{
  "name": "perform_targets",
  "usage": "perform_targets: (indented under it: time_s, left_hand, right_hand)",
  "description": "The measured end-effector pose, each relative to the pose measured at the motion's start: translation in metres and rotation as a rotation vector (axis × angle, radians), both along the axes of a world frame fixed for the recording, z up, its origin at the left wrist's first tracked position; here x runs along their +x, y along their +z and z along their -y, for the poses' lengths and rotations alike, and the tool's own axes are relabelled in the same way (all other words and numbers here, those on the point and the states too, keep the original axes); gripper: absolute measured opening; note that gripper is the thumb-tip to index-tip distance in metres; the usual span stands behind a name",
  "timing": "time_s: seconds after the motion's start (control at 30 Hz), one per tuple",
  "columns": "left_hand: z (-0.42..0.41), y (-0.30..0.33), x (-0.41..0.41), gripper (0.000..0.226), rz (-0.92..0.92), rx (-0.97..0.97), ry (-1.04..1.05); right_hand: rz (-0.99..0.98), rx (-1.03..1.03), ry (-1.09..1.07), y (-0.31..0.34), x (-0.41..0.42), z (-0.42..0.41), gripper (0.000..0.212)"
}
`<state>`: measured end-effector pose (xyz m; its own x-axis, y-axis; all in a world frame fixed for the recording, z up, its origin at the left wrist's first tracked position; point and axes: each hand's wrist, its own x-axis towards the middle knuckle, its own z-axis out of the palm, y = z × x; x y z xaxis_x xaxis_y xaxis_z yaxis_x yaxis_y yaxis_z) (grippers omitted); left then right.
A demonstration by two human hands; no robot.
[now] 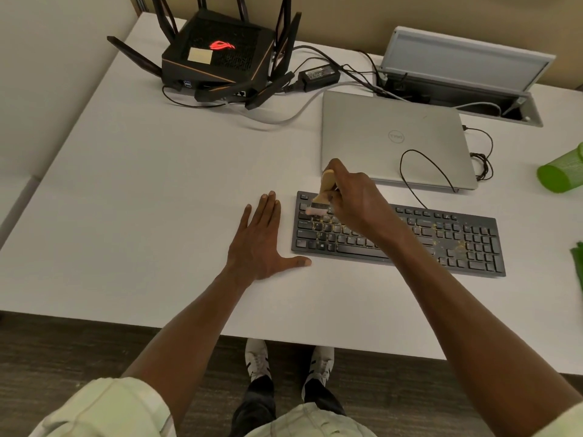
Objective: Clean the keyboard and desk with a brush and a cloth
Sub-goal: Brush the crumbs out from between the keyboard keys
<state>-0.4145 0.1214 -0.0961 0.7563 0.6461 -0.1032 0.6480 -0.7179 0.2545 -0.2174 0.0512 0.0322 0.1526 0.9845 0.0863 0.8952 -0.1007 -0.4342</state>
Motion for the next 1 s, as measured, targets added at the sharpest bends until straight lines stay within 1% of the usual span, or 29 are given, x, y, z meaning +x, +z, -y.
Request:
perform_targets:
  time_s: [0.03,0.1,0.2,0.3,0.47,0.5,0.63,0.77,0.87,1.0]
  left_hand:
    - [0.000,0.000,0.000,0.148,0.004,-0.001,0.001]
    - [0.000,0.000,0.000,0.148,0.010,-0.001,0.001]
    - [0.001,0.000,0.000,0.147,0.011,0.003,0.004]
    - [0.000,0.000,0.001,0.147,0.007,-0.004,0.007]
    - [0.000,0.000,0.000,0.148,-0.009,-0.013,0.003]
    - [0.000,0.001,0.000,0.149,-0.008,-0.012,0.004]
    - [0.000,0.001,0.000,0.148,-0.010,-0.009,0.000]
    - [0.000,0.001,0.000,0.148,0.003,-0.011,0.000]
    - [0.000,0.000,0.000,0.148,0.001,-0.004,-0.003]
    - [0.000,0.000,0.000,0.149,0.011,-0.009,-0.001]
  right_hand:
    - [0.037,-0.014,-0.002,0.002,0.001,0.001,0.023]
    - [0.050,-0.016,-0.006,0.008,0.002,0.003,0.021]
    - [-0.008,0.031,0.008,0.010,-0.002,-0.005,0.020]
    - [-0.040,0.003,0.037,0.004,-0.001,-0.008,0.021]
    - [0.108,-0.014,-0.005,0.010,0.012,0.000,0.019]
    - [0.114,-0.006,-0.011,0.011,0.013,-0.002,0.020]
    - [0.034,-0.032,0.018,0.008,0.009,-0.010,0.027]
    - [0.133,-0.077,0.002,0.009,0.018,-0.001,0.023]
    - [0.190,-0.091,-0.008,0.013,0.022,-0.001,0.030]
    - [0.082,-0.055,0.023,0.010,0.012,-0.002,0.024]
